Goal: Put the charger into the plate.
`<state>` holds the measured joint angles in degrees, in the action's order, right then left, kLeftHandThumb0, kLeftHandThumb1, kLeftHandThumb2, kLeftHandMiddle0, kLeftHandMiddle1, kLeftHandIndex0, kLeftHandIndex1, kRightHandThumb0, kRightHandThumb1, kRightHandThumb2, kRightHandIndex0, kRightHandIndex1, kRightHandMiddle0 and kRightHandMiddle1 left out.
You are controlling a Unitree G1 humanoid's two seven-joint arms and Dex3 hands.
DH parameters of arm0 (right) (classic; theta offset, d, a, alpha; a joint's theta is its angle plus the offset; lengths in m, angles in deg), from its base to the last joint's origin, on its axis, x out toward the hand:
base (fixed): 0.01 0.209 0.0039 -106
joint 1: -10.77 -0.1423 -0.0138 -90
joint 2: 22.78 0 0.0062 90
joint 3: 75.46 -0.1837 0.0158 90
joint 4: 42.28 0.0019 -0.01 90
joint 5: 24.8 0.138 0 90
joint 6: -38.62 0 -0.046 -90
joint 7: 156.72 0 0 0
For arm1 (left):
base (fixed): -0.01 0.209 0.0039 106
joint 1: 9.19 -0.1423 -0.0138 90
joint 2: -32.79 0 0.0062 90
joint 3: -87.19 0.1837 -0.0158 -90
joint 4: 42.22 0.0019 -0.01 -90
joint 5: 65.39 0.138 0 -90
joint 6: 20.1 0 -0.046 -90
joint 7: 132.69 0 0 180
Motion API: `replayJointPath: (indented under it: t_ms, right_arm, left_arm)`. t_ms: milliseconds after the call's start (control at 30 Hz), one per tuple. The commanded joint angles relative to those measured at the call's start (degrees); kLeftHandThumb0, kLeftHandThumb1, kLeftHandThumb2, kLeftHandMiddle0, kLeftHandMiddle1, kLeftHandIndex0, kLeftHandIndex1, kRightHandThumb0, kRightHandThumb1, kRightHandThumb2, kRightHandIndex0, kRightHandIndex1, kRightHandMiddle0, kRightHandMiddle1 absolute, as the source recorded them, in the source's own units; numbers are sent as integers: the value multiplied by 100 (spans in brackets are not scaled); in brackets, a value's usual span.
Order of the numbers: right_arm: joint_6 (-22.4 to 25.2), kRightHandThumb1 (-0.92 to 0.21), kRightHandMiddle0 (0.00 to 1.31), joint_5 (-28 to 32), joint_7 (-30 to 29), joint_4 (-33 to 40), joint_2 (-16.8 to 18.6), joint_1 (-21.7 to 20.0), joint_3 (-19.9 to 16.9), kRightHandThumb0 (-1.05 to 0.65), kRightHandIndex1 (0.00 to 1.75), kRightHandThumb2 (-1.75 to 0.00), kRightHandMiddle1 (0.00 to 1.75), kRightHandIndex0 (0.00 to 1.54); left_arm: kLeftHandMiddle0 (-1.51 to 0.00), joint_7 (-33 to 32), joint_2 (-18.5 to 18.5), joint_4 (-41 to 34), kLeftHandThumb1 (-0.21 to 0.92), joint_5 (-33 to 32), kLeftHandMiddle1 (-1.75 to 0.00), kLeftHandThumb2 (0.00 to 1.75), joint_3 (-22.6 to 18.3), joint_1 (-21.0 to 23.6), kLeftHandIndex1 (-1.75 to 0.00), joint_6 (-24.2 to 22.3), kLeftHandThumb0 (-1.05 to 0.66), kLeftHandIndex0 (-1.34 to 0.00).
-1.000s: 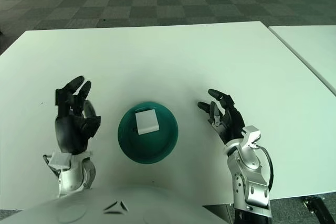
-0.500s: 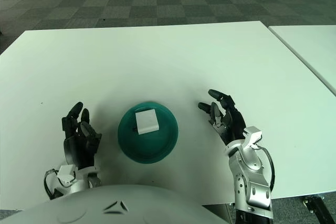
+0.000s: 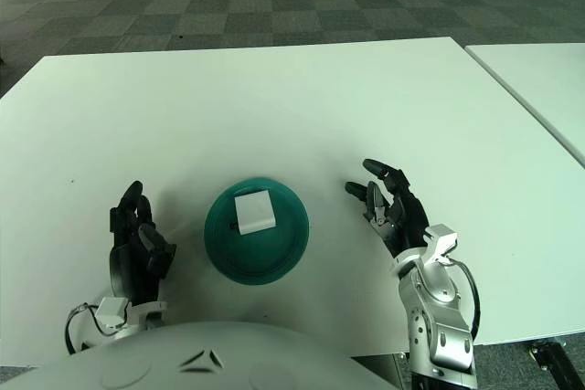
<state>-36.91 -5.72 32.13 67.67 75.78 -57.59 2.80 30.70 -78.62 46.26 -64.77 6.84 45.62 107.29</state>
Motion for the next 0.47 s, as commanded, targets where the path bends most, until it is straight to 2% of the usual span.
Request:
replayJointPath:
  t_ms: [0, 33, 67, 100, 133, 233, 333, 433]
  right_arm:
    - [-281, -82, 0, -322, 17, -160, 75, 171, 279, -60, 77, -62, 98, 24]
    - [-1388, -84, 0, -1085, 7, -821, 55, 254, 835, -62, 70, -61, 92, 22]
    - [-2204, -86, 0, -1643, -6, -1316, 38, 309, 1237, -65, 63, -63, 83, 18]
    - [-2874, -88, 0, -2026, -19, -1794, 11, 292, 1471, -68, 45, -66, 68, 16]
    - [-3227, -90, 0, -2198, -38, -2073, -7, 257, 1555, -71, 31, -68, 59, 15]
    - [-3942, -91, 0, -2491, -201, -2683, -71, 98, 1562, -75, 14, -71, 48, 15]
    - [-4671, -92, 0, -2948, -570, -3306, -150, -39, 1607, -80, 7, -74, 45, 15]
    - [-5172, -92, 0, -3501, -1066, -3571, -150, -134, 1687, -83, 5, -77, 43, 15]
  left_arm:
    - [-21, 207, 166, 217, 92, -23, -3, 103, -189, -217, -61, -280, -96, 0]
    - [-22, 294, 212, 237, 92, -43, -4, 104, -211, -229, -63, -272, -96, 0]
    - [-22, 356, 234, 251, 92, -57, -4, 104, -227, -236, -64, -265, -97, 0]
    - [-23, 420, 265, 267, 92, -83, -4, 105, -239, -248, -65, -250, -97, 0]
    - [-24, 457, 280, 275, 92, -101, -4, 105, -246, -256, -66, -240, -97, 0]
    - [-24, 639, 373, 299, 92, -222, -3, 106, -229, -282, -67, -204, -97, 0]
    - [-23, 801, 428, 338, 92, -274, -2, 107, -189, -300, -67, -118, -98, 0]
    - [-21, 852, 414, 358, 92, -219, -1, 108, -176, -320, -65, -36, -99, 0]
